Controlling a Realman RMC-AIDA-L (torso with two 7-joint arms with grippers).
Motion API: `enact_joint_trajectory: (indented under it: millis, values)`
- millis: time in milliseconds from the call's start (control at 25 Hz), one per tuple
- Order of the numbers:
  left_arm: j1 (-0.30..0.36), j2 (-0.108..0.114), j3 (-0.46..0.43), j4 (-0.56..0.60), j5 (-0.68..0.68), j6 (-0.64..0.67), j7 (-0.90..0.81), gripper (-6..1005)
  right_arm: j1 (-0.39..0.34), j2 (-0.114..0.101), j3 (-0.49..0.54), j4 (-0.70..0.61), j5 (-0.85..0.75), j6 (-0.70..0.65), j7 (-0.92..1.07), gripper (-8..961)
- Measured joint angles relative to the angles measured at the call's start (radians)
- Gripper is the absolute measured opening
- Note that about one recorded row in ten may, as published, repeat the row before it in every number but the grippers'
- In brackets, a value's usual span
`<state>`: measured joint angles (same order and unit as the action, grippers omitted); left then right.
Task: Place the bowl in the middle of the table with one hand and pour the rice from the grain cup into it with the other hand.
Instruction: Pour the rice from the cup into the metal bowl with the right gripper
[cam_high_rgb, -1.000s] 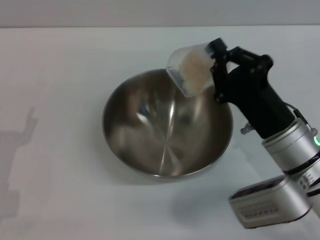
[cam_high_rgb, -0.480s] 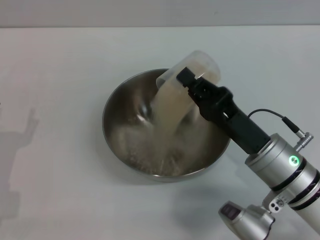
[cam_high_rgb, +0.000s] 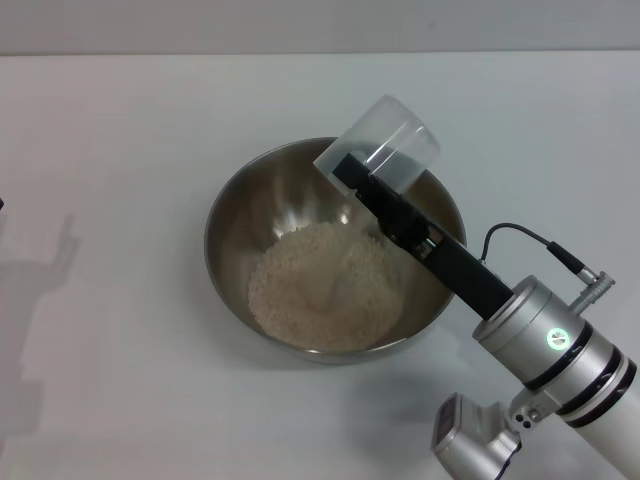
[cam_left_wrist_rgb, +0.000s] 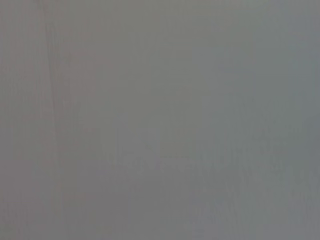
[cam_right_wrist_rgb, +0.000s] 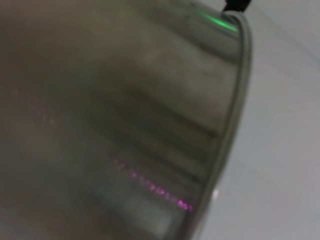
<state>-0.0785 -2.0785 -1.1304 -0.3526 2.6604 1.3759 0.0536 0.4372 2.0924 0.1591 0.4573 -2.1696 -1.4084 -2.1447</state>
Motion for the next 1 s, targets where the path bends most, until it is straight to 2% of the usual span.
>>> enact_joint_trajectory:
  millis: [200, 440, 560, 640, 680, 800, 840, 880, 960, 1000]
  values:
    - [-0.001, 0.000, 0.002, 0.000, -0.001, 0.000, 0.000, 834, 0.000, 0.000, -0.008, 0.011, -0.001, 0.018, -0.093, 12]
    - [-0.002, 0.000, 0.003, 0.001, -0.001, 0.000, -0.015, 834, 0.004, 0.000, -0.020, 0.016, -0.001, 0.023, -0.101, 12]
    - [-0.001, 0.000, 0.003, 0.001, -0.001, 0.000, -0.021, 834, 0.000, 0.000, -0.012, 0.044, 0.004, 0.026, -0.042, 12]
    - [0.000, 0.000, 0.003, 0.002, -0.001, 0.000, -0.022, 834, -0.017, 0.000, 0.017, 0.109, 0.010, 0.005, 0.160, 13]
    - [0.000, 0.000, 0.003, 0.002, -0.001, 0.000, -0.022, 834, -0.017, 0.000, 0.017, 0.109, 0.010, 0.005, 0.160, 13]
    - [-0.001, 0.000, 0.003, 0.003, -0.001, 0.000, -0.022, 834, -0.043, 0.000, 0.059, 0.152, 0.014, -0.017, 0.465, 12]
    - [-0.002, 0.000, 0.003, 0.003, 0.000, 0.000, -0.022, 834, -0.043, 0.000, 0.059, 0.152, 0.014, -0.017, 0.465, 11]
    - [-0.002, 0.000, 0.003, 0.003, 0.000, 0.000, -0.022, 834, -0.059, 0.000, 0.072, 0.180, 0.029, -0.023, 0.590, 11]
    - [-0.002, 0.000, 0.003, 0.003, 0.000, 0.000, -0.023, 834, -0.065, 0.000, 0.076, 0.190, 0.040, -0.030, 0.642, 12]
    - [-0.002, 0.000, 0.003, 0.003, 0.000, 0.000, -0.023, 834, -0.075, 0.000, 0.084, 0.202, 0.071, -0.064, 0.784, 12]
